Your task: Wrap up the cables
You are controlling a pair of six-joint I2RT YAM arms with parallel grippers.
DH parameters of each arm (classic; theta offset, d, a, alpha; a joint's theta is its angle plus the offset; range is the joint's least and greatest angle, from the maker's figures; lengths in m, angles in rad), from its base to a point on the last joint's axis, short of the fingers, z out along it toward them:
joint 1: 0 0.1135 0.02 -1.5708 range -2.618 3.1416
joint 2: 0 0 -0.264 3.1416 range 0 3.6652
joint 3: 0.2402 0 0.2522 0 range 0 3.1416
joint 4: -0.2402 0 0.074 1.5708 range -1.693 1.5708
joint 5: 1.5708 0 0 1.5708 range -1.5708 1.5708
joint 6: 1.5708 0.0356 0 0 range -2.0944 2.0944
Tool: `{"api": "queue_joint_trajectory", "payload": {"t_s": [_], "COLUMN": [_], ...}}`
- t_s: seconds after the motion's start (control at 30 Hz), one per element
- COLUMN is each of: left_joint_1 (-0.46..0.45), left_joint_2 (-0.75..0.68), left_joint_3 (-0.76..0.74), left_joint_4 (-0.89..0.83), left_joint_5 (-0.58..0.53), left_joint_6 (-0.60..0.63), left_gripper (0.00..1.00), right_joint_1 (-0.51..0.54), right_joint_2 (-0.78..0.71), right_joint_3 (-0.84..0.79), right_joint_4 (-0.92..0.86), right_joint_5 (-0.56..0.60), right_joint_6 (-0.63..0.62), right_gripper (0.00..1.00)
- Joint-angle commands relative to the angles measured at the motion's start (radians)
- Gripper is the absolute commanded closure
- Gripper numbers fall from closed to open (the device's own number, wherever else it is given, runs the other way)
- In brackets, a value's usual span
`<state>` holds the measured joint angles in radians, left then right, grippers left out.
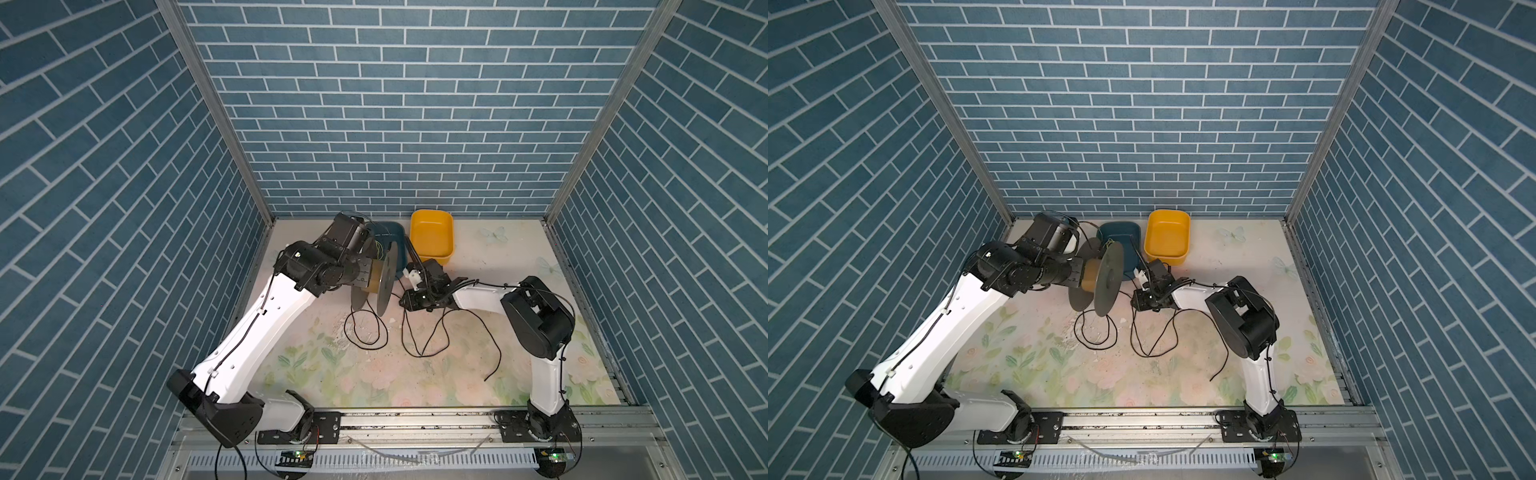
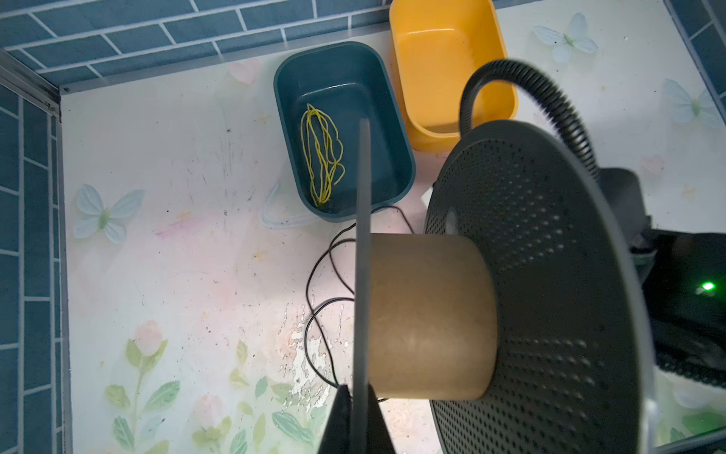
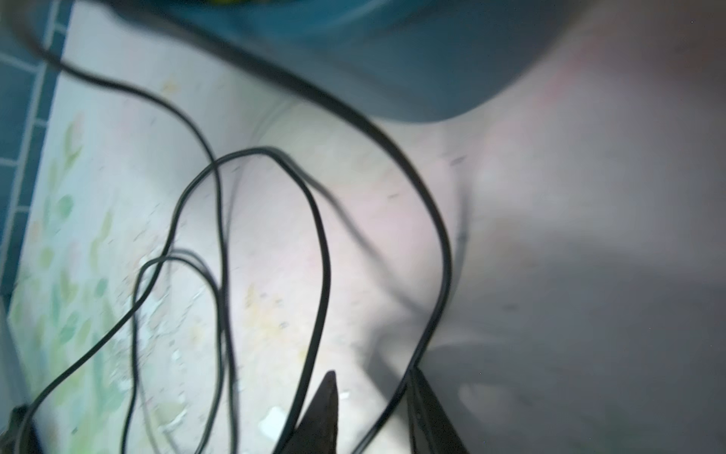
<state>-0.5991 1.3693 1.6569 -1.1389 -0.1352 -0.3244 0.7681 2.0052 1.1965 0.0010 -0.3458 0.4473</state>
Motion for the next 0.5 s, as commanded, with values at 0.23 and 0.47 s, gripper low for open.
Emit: {"api": "queue_joint_trajectory", "payload": {"t_s": [0.23, 0.47], "left_joint_1": [0.007, -0.009], "left_joint_2": [0.031, 0.079], "left_joint_3": [0.052, 0.063], "left_joint_4": [0.075, 0.131], "left_joint_5": [0.044, 0.108], "left_joint_6": [-0.004, -0.027], "left_gripper": [1.0, 1.0], "right_joint_1": [0.036, 0.028], "right_joint_2": [-0.115, -0.309], "right_joint_3": [-0.075, -0.091], "right_joint_4": [-0.034, -0.295], "right_joint_5": [0.071, 0.322], "right_joint_6": [-0.047, -0.067], "right_gripper": [0.67, 0.48]}}
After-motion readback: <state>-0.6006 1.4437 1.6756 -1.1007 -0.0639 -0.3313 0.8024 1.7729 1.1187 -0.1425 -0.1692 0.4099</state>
